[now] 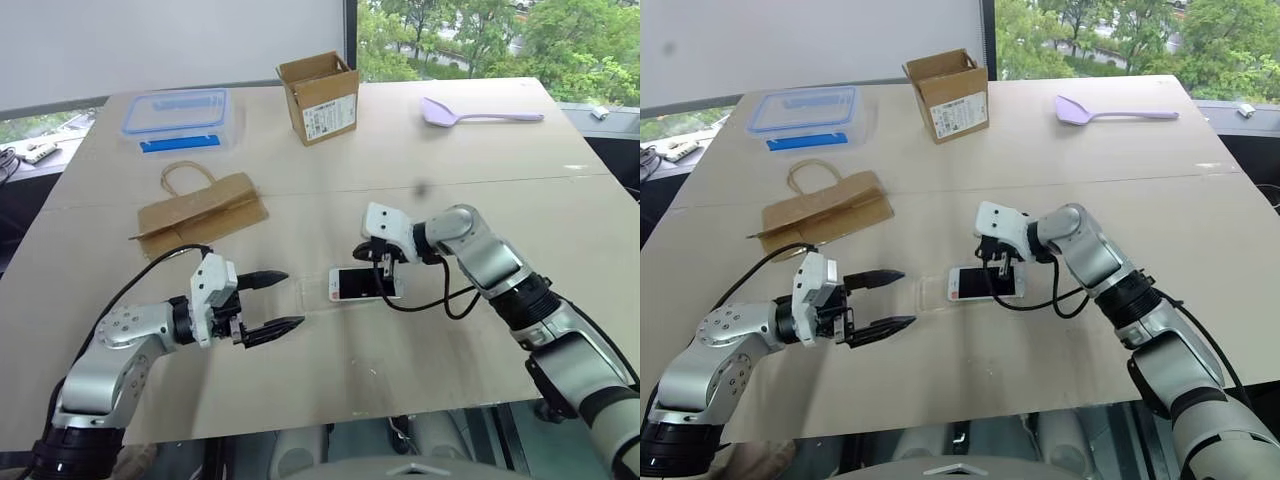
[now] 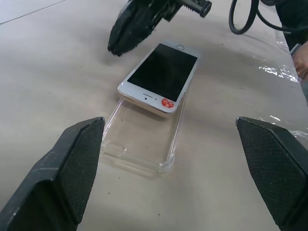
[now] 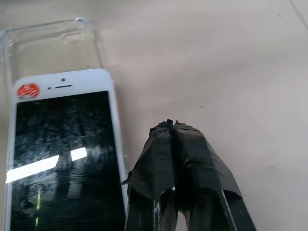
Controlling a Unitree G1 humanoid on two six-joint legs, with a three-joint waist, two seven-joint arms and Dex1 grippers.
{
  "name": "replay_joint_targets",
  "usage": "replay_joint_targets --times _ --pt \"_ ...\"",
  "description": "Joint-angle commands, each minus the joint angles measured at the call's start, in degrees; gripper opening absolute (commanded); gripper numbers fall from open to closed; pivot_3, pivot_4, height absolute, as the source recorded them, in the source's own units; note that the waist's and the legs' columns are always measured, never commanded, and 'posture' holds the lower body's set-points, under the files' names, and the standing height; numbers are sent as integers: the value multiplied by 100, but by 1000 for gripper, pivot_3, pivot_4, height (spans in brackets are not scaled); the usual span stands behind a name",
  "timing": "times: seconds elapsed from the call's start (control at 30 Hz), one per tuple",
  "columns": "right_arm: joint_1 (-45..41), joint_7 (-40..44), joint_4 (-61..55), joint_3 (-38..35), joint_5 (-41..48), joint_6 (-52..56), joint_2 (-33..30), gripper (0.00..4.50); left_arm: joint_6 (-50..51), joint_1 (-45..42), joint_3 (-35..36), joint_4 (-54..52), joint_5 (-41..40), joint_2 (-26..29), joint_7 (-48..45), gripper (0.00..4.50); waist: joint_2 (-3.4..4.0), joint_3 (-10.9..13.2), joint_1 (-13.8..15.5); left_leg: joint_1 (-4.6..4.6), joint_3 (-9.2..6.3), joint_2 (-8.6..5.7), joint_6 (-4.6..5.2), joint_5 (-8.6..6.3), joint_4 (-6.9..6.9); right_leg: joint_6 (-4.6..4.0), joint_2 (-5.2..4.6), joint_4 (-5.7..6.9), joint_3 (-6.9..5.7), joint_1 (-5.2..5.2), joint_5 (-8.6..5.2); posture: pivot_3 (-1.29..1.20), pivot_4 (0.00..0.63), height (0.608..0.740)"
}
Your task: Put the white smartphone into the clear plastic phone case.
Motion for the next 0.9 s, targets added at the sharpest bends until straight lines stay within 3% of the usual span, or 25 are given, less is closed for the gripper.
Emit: replay_joint_targets --times 0.03,0.7,0.9 --pt "-85 291 -307 -7 89 -97 -45 16 -241 83 163 89 -2 43 -131 4500 0 0 1 0 0 0 0 0 0 0 0 0 1 0 0 0 150 740" --pt "234 921 -921 -72 339 -399 -206 16 -737 201 154 508 74 39 -376 4500 1 0 -1 2 1 0 0 0 -2 0 0 0 1 0 -1 0 150 740" --pt "368 1026 -978 221 109 -766 -371 16 -783 209 152 544 81 36 -414 4500 0 0 6 2 1 1 0 0 -2 2 -1 0 0 0 -2 0 150 740"
